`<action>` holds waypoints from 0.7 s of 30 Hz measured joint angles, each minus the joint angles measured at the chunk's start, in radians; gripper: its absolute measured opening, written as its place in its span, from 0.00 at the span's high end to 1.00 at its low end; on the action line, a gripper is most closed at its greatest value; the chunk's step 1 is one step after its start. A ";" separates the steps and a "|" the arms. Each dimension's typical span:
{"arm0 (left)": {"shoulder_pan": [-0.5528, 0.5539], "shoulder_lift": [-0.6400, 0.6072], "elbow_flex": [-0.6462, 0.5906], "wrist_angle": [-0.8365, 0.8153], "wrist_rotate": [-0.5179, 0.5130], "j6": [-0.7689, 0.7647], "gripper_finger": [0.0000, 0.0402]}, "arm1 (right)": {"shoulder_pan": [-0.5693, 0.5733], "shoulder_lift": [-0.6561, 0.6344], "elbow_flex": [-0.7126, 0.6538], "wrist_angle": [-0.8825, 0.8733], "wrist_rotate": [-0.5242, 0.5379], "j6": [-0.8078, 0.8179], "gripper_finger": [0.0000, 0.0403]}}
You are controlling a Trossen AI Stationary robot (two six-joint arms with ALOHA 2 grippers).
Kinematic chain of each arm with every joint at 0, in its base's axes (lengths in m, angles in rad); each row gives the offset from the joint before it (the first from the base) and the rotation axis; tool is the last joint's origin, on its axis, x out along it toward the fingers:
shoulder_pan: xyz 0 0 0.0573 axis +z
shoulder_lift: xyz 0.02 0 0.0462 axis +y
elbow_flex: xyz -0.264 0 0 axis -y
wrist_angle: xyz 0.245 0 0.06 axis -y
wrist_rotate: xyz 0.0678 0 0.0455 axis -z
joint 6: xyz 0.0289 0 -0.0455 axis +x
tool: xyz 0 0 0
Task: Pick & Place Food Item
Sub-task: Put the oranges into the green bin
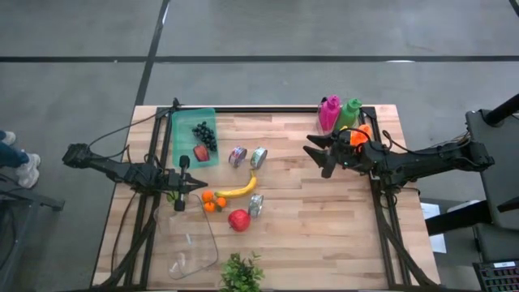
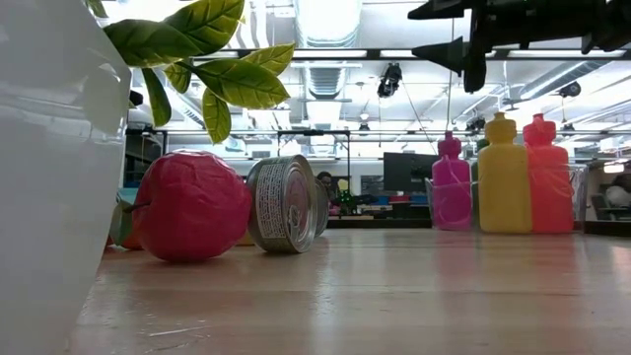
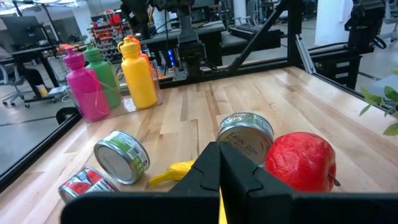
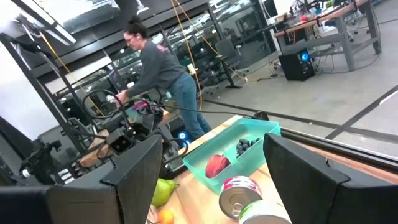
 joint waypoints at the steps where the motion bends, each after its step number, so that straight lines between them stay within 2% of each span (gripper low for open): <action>1: 0.000 0.000 0.000 0.000 0.000 0.006 1.00 | 0.000 0.000 0.000 0.000 0.000 0.000 0.31; 8: 0.000 0.000 0.000 0.000 0.000 0.017 1.00 | 0.000 0.000 -0.001 0.000 0.000 0.000 0.31; 12: -0.001 0.000 0.000 0.017 0.003 -0.199 1.00 | 0.000 0.000 -0.001 -0.001 0.000 0.000 0.31; 17: 0.010 0.003 0.008 0.097 -0.045 -0.275 1.00 | 0.000 0.000 -0.001 -0.001 0.000 0.000 0.31; 21: 0.004 0.048 0.043 0.060 0.013 -0.385 1.00 | 0.000 0.000 -0.001 -0.002 0.000 0.000 0.31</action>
